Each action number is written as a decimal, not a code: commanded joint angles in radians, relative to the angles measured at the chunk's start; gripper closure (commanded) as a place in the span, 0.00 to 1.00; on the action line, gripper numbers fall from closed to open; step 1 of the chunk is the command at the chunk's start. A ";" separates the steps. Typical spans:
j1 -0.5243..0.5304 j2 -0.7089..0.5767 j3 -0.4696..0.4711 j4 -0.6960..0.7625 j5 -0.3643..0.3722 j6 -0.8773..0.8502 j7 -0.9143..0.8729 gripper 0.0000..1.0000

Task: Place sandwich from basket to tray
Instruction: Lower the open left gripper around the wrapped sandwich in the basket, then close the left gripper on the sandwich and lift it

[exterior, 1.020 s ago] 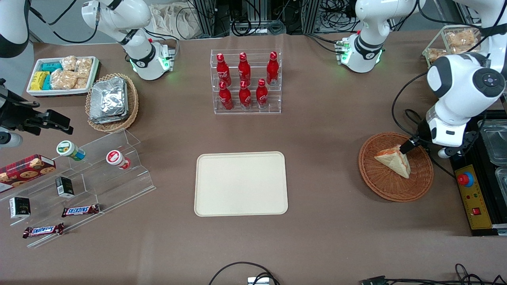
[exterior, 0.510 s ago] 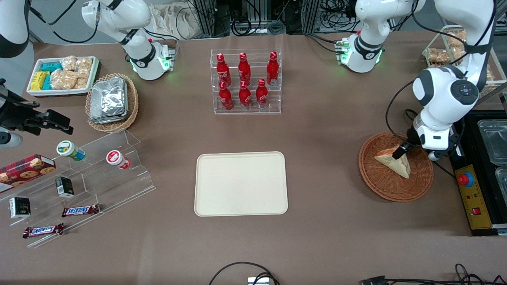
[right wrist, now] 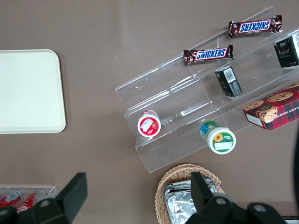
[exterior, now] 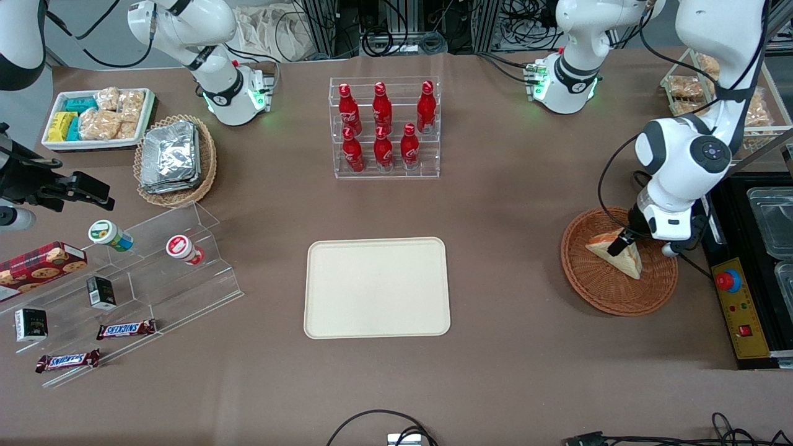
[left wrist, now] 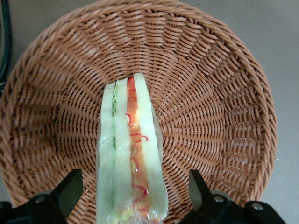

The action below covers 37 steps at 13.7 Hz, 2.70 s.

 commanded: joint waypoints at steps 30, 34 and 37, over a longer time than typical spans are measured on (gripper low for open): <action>-0.022 -0.109 -0.180 0.291 0.077 -0.449 0.432 0.64; -0.022 -0.051 -0.300 0.520 0.080 -0.666 0.374 0.64; -0.072 0.028 -0.346 0.659 0.098 -0.722 0.341 0.64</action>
